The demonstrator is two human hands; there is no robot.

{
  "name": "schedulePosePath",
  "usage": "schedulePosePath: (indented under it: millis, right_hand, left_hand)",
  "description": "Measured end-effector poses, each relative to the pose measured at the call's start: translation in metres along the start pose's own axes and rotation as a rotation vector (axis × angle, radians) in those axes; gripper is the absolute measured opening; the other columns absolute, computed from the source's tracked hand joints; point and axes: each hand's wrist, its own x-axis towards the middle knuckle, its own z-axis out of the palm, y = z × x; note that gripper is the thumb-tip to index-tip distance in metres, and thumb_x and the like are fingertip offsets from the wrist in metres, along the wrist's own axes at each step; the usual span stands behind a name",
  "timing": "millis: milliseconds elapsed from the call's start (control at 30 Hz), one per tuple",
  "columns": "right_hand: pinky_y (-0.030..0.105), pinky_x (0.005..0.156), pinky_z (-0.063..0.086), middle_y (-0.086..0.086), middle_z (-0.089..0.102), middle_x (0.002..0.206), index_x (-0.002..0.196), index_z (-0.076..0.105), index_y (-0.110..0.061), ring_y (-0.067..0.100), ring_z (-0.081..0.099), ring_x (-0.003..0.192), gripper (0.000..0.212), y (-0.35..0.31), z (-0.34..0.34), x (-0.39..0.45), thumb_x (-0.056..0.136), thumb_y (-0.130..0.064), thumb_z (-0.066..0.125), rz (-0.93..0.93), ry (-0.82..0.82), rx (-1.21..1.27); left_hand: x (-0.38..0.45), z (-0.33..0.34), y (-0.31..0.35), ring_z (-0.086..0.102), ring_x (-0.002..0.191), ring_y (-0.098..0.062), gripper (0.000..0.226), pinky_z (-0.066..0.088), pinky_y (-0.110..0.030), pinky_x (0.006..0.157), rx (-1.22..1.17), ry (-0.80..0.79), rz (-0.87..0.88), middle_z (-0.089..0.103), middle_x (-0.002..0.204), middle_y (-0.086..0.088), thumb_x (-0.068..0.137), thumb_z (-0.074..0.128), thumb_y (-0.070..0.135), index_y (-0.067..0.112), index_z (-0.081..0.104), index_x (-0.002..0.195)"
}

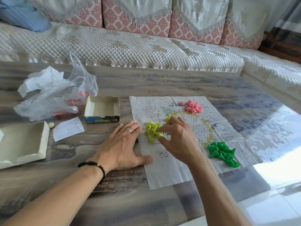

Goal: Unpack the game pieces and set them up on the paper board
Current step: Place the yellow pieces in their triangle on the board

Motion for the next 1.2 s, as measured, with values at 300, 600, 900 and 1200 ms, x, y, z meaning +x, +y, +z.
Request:
schedulePosePath:
  millis: [300,600,900,1200]
  right_hand:
    - [0.035,0.084,0.038,-0.011,0.052,0.095,0.101,0.072,-0.025,0.015,0.046,0.097,0.020,0.001,-0.002,0.001,0.081,-0.028,0.073,0.034,-0.013,0.017]
    - [0.011,0.064,0.045,-0.011,0.066,0.076,0.094,0.073,-0.011,-0.002,0.059,0.068,0.011,0.023,-0.032,0.034,0.085,-0.012,0.068,0.142,0.033,0.251]
    - [0.016,0.069,0.037,-0.002,0.066,0.096,0.117,0.064,-0.010,0.011,0.060,0.084,0.025,0.021,-0.037,0.078,0.094,-0.014,0.055,0.073,-0.215,-0.026]
    - [0.019,0.066,0.050,-0.001,0.071,0.090,0.096,0.072,-0.010,0.010,0.063,0.074,0.019,0.025,-0.030,0.084,0.089,-0.004,0.055,-0.007,-0.350,-0.141]
  left_hand:
    - [0.000,0.001,-0.001,-0.007,0.145,-0.006,0.119,-0.006,-0.031,0.119,0.009,0.006,0.007,0.001,0.161,0.005,0.063,0.039,0.092,0.019,0.010,0.152]
    - [0.001,0.001,-0.001,-0.006,0.146,-0.008,0.118,-0.007,-0.031,0.119,0.009,0.011,-0.006,0.001,0.161,0.005,0.062,0.038,0.090,0.019,0.011,0.152]
    - [-0.002,-0.001,0.000,-0.006,0.146,-0.010,0.114,-0.005,-0.032,0.119,0.008,0.004,-0.015,0.001,0.161,0.002,0.069,0.043,0.086,0.016,0.009,0.152]
    - [-0.001,-0.002,0.001,-0.002,0.146,-0.011,0.112,-0.005,-0.033,0.119,0.010,0.021,-0.008,0.006,0.160,0.002,0.069,0.045,0.085,0.015,0.013,0.151]
